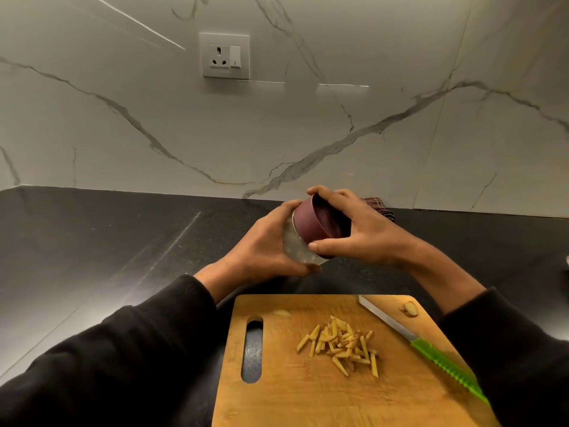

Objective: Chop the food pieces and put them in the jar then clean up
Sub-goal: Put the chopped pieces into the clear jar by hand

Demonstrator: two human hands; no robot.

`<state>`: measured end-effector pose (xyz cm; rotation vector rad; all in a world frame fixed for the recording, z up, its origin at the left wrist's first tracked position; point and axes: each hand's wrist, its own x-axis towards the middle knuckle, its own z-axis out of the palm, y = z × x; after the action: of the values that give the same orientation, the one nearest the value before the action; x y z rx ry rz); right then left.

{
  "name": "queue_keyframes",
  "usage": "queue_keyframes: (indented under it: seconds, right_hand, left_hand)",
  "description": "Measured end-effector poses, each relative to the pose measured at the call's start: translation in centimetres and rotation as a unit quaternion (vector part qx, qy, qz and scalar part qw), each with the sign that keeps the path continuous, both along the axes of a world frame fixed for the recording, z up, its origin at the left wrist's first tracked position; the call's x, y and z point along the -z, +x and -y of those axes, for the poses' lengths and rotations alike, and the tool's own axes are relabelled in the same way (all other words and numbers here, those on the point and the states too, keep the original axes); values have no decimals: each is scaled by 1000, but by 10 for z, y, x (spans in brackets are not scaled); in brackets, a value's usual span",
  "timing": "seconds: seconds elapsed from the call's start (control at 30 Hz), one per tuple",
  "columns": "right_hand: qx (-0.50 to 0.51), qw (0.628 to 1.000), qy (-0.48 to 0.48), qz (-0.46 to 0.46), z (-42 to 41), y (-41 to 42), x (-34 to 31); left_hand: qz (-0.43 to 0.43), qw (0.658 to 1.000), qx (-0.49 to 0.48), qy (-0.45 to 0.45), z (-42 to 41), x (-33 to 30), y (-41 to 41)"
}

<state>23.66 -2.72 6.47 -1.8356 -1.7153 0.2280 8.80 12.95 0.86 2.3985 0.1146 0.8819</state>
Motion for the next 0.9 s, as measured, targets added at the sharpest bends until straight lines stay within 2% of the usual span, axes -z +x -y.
queue_keyframes:
  seconds: [0.07, 0.13, 0.23, 0.27, 0.4, 0.5, 0.6, 0.7, 0.77, 0.83, 0.9]
  right_hand:
    - [-12, 999, 13, -33, 1, 1, 1]
    - [50, 997, 35, -39, 2, -3, 0]
    - [125, 990, -2, 65, 5, -3, 0]
    - [113, 990, -14, 77, 6, -3, 2]
    - [5, 1000, -23, 10, 9, 5, -3]
    - [51, 998, 15, 34, 10, 6, -5]
    - [98, 990, -13, 104, 10, 4, 0]
    - [7, 998, -2, 68, 12, 6, -4]
    - [-17, 998, 25, 58, 14, 7, -8]
    - [16, 999, 46, 23, 13, 6, -8]
    - [70, 994, 34, 74, 12, 5, -4]
  left_hand:
    - [-3, 1000, -10, 17, 0, 1, 0]
    - [-5, 998, -25, 49, -1, 3, -1]
    - [10, 998, -37, 57, -2, 3, -3]
    - [12, 998, -40, 56, -2, 2, -3]
    - [8, 996, -46, 74, -3, 2, -5]
    - [3, 996, -44, 79, -1, 3, -3]
    - [-11, 994, -52, 91, 0, 6, -1]
    - [-15, 992, -65, 110, -3, 7, -3]
    - [-13, 992, -67, 108, -2, 6, -4]
    - [-12, 992, -67, 108, 0, 6, -3]
    - [-16, 991, -69, 111, 2, 6, -2]
